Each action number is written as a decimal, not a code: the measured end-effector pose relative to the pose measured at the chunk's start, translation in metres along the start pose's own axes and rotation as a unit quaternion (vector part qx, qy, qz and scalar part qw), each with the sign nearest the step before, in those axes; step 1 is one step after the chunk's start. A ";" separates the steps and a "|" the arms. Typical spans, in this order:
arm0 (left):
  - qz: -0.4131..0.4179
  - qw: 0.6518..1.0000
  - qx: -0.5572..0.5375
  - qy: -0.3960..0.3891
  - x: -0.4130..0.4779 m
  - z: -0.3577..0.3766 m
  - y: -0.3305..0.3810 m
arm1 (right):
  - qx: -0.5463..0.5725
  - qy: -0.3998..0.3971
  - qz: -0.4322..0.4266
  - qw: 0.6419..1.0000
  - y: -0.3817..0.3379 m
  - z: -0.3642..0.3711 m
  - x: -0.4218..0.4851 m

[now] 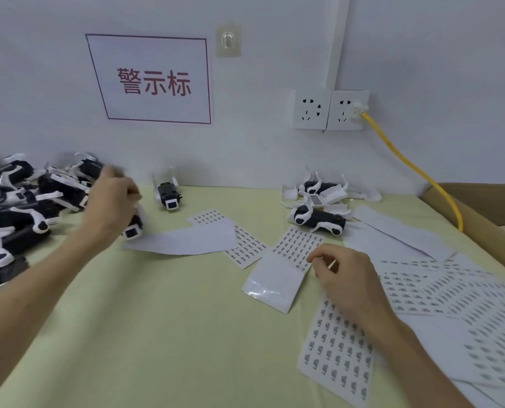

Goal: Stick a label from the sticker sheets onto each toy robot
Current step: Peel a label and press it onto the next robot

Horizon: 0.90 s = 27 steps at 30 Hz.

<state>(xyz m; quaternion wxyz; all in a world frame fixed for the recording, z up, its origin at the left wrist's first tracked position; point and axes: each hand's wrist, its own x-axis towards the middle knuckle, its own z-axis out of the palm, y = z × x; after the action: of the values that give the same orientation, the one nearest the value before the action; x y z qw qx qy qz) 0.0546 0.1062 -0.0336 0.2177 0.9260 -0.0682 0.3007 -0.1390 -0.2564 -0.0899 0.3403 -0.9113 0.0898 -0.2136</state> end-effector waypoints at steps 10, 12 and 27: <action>0.025 0.966 -0.246 0.077 -0.040 0.004 0.113 | 0.023 0.009 0.009 1.000 -0.001 -0.004 0.002; -0.045 0.942 -0.322 0.084 -0.049 0.013 0.125 | 0.028 0.008 0.010 1.000 -0.002 -0.004 0.002; -0.074 0.982 -0.162 0.057 -0.029 0.020 0.058 | 0.035 -0.024 0.006 0.999 -0.008 -0.003 -0.001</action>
<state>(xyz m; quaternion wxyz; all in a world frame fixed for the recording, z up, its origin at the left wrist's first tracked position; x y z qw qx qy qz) 0.0268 0.0449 -0.0437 0.3901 0.8623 -0.0348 0.3210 -0.1408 -0.2518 -0.0829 0.3755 -0.9031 0.0797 -0.1926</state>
